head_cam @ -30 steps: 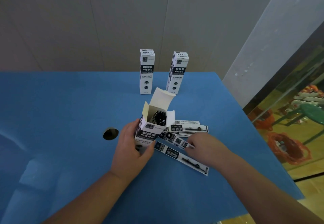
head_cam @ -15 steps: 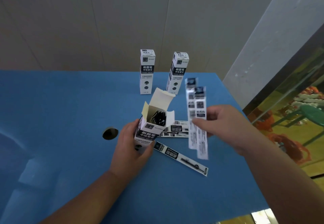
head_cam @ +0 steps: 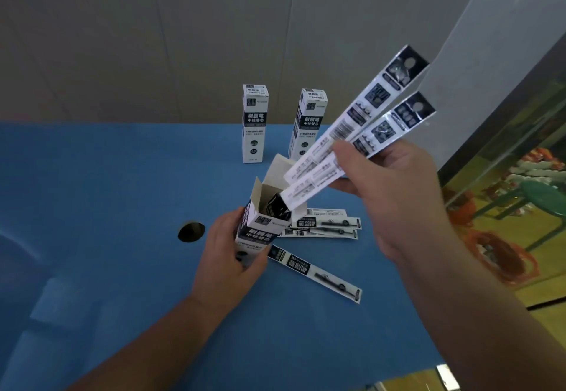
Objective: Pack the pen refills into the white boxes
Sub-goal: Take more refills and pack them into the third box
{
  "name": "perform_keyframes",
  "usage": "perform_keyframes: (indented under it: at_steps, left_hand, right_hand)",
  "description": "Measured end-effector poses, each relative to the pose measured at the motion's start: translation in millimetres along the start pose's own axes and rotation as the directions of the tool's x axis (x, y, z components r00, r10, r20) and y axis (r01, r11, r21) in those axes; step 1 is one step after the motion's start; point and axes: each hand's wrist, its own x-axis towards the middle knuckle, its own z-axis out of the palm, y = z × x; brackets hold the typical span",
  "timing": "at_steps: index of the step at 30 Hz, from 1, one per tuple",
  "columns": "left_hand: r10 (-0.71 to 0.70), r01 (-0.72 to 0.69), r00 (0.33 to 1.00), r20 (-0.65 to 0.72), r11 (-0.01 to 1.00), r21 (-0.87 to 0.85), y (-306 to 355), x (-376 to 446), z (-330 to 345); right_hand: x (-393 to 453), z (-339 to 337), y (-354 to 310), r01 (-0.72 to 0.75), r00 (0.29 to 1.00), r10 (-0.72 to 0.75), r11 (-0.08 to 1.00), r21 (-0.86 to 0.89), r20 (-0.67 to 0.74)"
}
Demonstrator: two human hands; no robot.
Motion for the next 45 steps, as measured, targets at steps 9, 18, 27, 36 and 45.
perform_keyframes:
  at_steps: [9,18,27,36,45]
  left_hand:
    - [0.031,-0.031,0.999,-0.007,0.999,0.018,-1,-1,1]
    - [0.049,-0.049,0.998,-0.033,0.999,0.000,-1,0,3]
    - [0.017,-0.018,0.999,-0.042,1.000,-0.014,0,0,1]
    - [0.009,-0.010,0.999,-0.032,0.999,-0.032,3,2,0]
    - [-0.038,0.037,0.999,-0.025,0.998,-0.057,-3,1,2]
  right_hand:
    - [-16,22,27,-0.079,0.995,0.092,0.955,-0.285,0.034]
    - [-3,16,25,0.127,0.956,0.028,0.857,-0.500,0.291]
    - [4,-3,69,0.108,0.994,-0.086,0.831,-0.545,0.065]
    - [3,-40,146,0.434,0.792,0.412,0.140,-0.890,0.451]
    - [14,-34,139,0.446,0.804,0.411,0.058,-0.893,0.429]
